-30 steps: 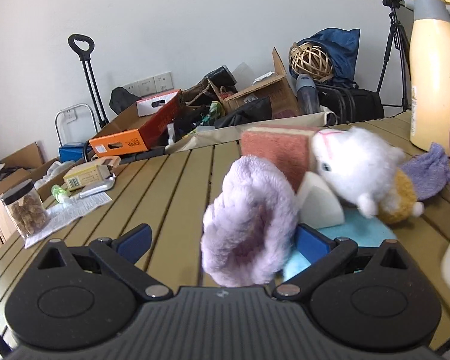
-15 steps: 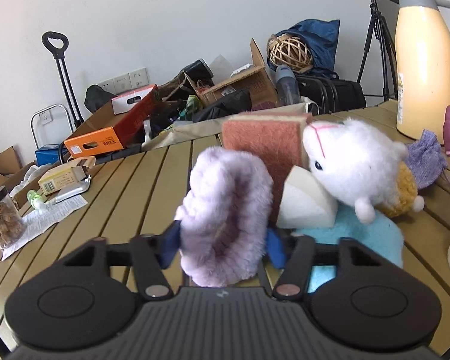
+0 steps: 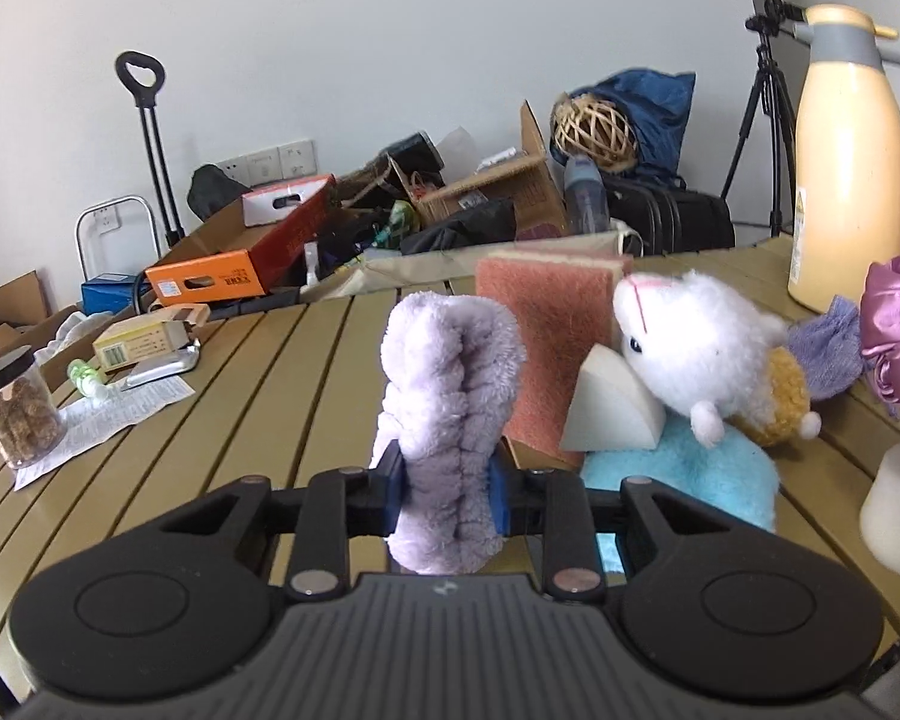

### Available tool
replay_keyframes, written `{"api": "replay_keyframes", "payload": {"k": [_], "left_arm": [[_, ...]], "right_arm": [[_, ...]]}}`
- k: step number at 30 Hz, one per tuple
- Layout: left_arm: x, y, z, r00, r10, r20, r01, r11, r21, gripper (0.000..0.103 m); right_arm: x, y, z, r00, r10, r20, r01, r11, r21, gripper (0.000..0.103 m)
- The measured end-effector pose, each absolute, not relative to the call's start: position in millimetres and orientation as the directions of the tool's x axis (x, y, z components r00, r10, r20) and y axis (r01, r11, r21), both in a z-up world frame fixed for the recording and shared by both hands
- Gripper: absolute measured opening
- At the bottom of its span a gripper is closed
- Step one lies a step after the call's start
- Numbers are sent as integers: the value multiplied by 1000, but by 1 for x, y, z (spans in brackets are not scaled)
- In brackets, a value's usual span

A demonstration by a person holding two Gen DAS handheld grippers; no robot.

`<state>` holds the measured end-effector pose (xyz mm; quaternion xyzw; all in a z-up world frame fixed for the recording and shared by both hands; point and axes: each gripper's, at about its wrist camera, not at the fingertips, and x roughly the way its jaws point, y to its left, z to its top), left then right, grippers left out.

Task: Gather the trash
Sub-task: 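Lift both held items off the table and carry them toward the black bin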

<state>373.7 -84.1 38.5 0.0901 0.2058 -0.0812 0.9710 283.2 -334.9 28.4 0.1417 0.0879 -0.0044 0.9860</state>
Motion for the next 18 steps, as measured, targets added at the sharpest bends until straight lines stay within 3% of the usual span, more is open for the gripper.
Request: {"api": "replay_keyframes", "payload": {"k": [18], "left_arm": [[297,-69,73,925,-167,-341,208,974,88,28]], "right_arm": [[238,-312,42,986,58,-155,-15,963,270,32]]}}
